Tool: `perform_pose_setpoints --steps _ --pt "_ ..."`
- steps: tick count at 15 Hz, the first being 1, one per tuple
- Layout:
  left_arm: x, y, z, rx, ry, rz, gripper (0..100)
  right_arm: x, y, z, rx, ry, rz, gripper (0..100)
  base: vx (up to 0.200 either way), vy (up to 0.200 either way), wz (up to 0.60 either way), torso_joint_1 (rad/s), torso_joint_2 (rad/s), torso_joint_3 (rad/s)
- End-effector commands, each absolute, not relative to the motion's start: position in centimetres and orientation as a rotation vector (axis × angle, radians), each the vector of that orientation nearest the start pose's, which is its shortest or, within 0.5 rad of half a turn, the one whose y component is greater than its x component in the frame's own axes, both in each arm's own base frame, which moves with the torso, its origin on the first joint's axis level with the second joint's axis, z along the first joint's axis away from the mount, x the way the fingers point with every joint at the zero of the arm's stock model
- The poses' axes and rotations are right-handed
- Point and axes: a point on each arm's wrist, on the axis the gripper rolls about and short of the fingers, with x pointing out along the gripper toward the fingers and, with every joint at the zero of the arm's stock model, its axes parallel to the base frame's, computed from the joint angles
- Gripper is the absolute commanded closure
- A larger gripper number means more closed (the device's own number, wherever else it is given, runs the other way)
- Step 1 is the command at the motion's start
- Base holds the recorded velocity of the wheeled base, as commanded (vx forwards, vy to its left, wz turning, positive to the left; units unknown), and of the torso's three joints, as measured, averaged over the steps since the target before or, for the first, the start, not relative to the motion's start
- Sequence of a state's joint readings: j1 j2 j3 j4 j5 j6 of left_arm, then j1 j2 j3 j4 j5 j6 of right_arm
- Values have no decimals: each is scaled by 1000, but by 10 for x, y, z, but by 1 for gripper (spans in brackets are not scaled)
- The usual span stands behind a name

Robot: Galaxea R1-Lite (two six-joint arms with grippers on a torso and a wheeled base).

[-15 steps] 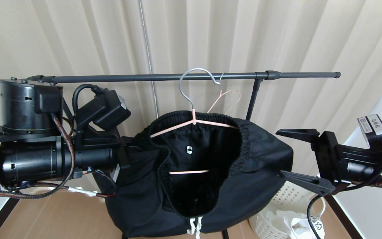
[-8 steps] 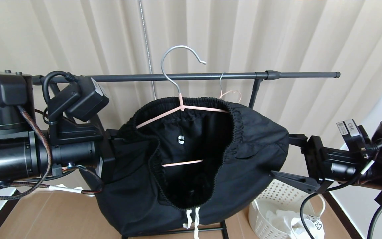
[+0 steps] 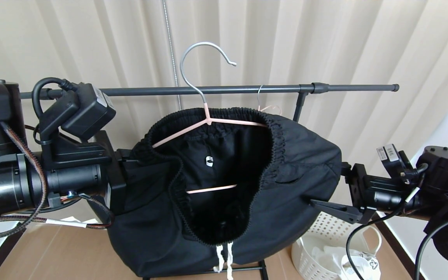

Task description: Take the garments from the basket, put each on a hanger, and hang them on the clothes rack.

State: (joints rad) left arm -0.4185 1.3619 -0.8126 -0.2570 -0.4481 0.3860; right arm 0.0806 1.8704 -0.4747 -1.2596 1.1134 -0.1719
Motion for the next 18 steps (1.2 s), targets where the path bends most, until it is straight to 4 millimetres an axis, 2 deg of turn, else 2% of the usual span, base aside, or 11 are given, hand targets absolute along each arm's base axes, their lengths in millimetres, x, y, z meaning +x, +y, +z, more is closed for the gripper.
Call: perform_pose_setpoints --steps 1,2,14,18 --pt "199 -99 238 355 129 -907 100 286 41 107 -76 32 1186 0 0 0 0 0 0 0" --pt "199 -99 239 353 126 -908 100 288 41 105 -78 25 1186 100 0 0 0 0 0 0" --pt "186 -84 252 308 88 -854 100 299 32 99 -73 33 1152 100 0 0 0 0 0 0" --pt "185 -83 246 302 109 -851 100 299 32 98 -71 38 1152 100 0 0 0 0 0 0"
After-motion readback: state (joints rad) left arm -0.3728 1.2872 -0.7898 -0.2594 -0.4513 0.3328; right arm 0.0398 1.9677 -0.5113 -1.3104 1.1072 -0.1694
